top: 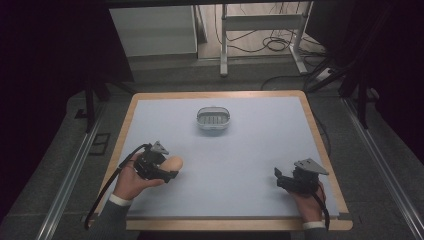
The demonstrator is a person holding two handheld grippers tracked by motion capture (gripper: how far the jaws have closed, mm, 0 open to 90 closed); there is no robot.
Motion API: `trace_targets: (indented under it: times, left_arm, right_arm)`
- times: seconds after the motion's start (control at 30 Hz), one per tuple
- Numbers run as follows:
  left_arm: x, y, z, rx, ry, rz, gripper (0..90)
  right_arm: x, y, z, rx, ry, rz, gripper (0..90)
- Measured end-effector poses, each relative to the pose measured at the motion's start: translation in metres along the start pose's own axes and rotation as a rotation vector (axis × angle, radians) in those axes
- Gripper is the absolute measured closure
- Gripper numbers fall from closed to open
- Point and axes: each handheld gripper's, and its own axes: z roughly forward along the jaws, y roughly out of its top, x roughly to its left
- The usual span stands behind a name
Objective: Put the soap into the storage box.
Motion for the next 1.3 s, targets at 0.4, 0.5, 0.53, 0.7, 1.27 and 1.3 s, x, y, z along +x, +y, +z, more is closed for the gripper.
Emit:
trace_targets:
  times: [0.4, 0.5, 0.53, 0.7, 1.27, 1.3]
  left_arm:
    - [0.003, 0.007, 0.003, 0.0, -0.001, 0.006, 32.6]
    - [0.004, 0.009, 0.004, 0.001, -0.003, 0.006, 32.7]
    - [0.004, 0.01, 0.004, 0.0, -0.003, 0.003, 32.6]
    - [0.006, 0.012, 0.005, 0.0, 0.0, 0.004, 32.7]
    - [0.01, 0.018, 0.003, -0.006, 0.006, 0.008, 32.6]
    - [0.01, 0.02, 0.002, -0.012, 0.01, 0.013, 32.6]
  right_arm:
    - [0.0, 0.0, 0.0, 0.001, -0.002, -0.002, 10.9]
    - [0.0, 0.0, 0.0, 0.002, -0.002, -0.003, 10.9]
    - [0.0, 0.0, 0.0, 0.002, -0.002, -0.003, 10.9]
    - [0.0, 0.0, 0.001, 0.002, -0.002, -0.003, 10.9]
    - [0.0, 0.0, 0.001, 0.002, -0.006, -0.005, 10.9]
    - [0.001, 0.0, 0.001, 0.003, -0.007, -0.006, 10.9]
